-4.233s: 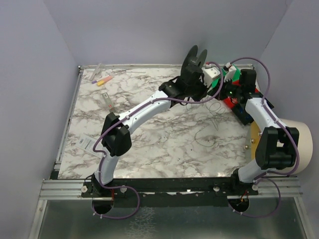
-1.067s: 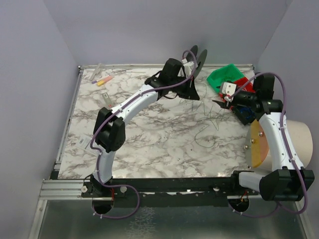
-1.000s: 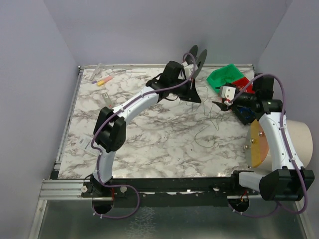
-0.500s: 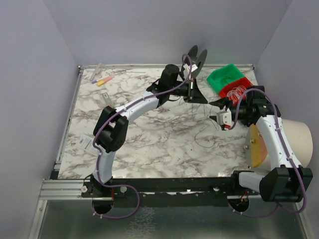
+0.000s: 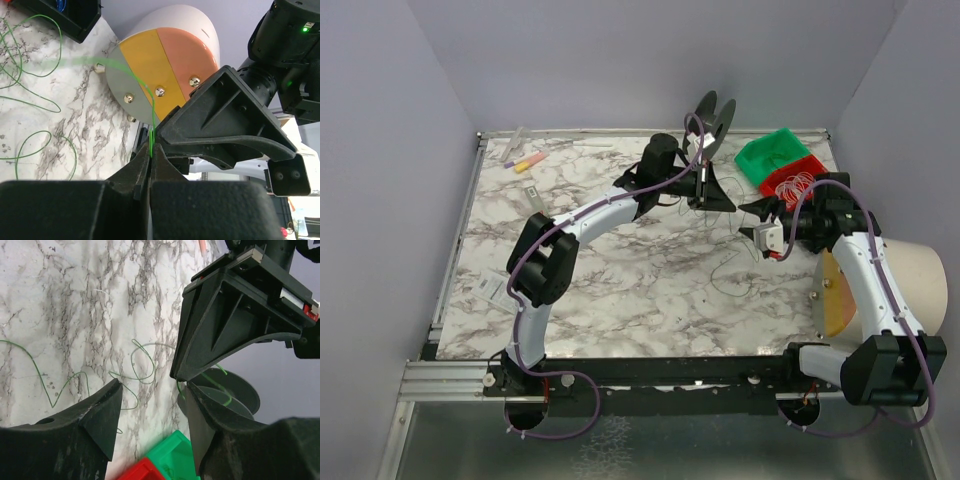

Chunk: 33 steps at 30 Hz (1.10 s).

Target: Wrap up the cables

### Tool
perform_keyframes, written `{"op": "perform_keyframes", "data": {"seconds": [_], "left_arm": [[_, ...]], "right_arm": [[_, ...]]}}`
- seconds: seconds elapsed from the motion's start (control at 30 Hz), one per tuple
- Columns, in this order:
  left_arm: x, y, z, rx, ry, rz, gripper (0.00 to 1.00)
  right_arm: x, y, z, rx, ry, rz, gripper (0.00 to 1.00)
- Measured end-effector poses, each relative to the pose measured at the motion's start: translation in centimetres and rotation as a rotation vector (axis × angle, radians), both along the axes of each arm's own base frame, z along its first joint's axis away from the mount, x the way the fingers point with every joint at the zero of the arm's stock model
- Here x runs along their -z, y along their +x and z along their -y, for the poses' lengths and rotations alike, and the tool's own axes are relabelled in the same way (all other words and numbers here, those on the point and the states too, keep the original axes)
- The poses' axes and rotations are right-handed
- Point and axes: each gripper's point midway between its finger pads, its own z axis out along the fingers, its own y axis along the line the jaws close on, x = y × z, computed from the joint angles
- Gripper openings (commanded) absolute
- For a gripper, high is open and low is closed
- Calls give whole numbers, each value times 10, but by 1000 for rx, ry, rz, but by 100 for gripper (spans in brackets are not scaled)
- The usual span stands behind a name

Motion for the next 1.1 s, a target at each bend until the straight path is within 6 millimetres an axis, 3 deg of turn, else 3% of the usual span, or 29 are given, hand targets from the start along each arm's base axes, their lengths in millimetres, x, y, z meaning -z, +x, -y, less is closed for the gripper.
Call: {"op": "perform_keyframes", "data": {"seconds": [0.5,0.57,0.73,1.03,1.1], "left_arm": [[10,-10,1,32,17,-14,0],[12,-15,3,44,20,-19,0],[13,-24,7,67,20,-23,0],[21,-21,4,62,44,4,1],[27,-19,3,50,64,13,24]], "right_arm": [[-4,7,1,17,2,34,53],[-3,8,0,16,-2,41,44],[5,10,2,27,-21,40,3],[14,5,3,45,-28,-24,0],[16,4,3,59,-20,-54,1]]}}
